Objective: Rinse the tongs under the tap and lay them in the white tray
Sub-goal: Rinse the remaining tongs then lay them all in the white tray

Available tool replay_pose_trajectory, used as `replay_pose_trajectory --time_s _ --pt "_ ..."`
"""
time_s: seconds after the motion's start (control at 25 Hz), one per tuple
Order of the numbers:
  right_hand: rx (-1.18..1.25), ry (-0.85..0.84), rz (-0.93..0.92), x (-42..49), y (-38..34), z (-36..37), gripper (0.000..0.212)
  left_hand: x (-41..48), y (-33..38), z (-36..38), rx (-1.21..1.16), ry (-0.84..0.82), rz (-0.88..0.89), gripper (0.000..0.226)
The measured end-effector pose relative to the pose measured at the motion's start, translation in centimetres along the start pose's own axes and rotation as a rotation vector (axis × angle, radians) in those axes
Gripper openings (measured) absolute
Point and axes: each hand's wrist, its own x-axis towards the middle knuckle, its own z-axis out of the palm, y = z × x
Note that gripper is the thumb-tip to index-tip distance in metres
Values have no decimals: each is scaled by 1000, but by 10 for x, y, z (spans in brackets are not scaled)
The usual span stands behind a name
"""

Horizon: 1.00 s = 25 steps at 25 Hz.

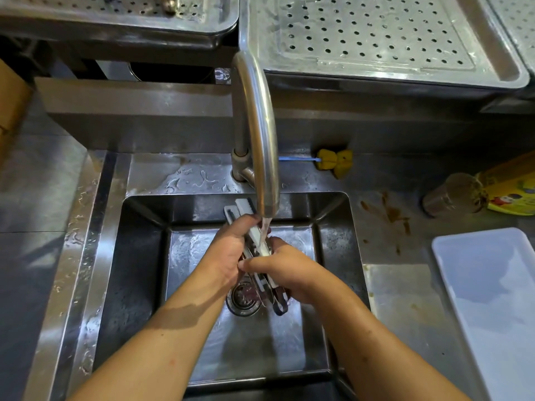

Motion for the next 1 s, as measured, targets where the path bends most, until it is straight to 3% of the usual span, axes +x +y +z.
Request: replay_pose_trajectory --time_s 0.08,0.24,0.4,0.48,0.64,0.76,0.92,1.0 --pt "61 -22 -15 1 -1 2 52 0 4 4 57 -5 11 9" --pt "-166 93 -88 3 3 -8 27 -5 7 8 220 30 40 21" --pt "-282 125 -113 -5 17 -18 29 -7 -7 20 345 215 149 49" --pt "-315 101 -105 -12 29 -21 30 -15 -18 24 400 245 143 48" --pt "-282 85 -71 -17 42 -22 19 -18 -23 14 494 144 25 41" --pt "-298 47 -45 -9 31 -17 23 -10 -11 11 272 142 -94 18" --pt "-663 96 -47 17 -3 -10 16 -7 6 3 -46 212 -55 6" --pt "-971 111 -75 28 -20 -12 18 -10 13 -10 119 365 136 40"
